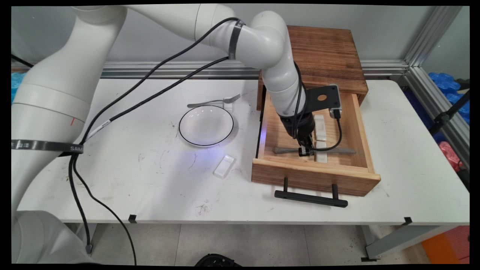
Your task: Place the picked object into the drawer
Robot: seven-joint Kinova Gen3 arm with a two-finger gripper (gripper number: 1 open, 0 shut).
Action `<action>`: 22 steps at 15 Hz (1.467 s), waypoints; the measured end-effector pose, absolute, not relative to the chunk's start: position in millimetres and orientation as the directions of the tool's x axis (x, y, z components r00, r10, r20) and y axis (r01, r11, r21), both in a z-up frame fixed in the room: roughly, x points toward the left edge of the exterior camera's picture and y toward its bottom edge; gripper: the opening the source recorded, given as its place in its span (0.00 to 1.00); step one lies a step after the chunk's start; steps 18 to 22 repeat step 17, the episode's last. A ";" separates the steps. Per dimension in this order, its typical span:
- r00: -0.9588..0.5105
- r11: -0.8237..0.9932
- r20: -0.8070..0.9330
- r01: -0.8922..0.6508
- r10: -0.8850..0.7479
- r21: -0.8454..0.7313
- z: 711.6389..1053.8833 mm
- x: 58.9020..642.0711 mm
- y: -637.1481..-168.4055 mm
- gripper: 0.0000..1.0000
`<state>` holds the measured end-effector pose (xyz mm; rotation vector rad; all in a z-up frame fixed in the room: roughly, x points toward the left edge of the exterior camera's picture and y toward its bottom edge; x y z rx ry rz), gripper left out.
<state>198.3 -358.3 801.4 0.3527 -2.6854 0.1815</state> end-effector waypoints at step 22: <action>-0.857 0.959 0.467 -0.277 -0.215 -0.066 803.2 193.2 -356.5 1.00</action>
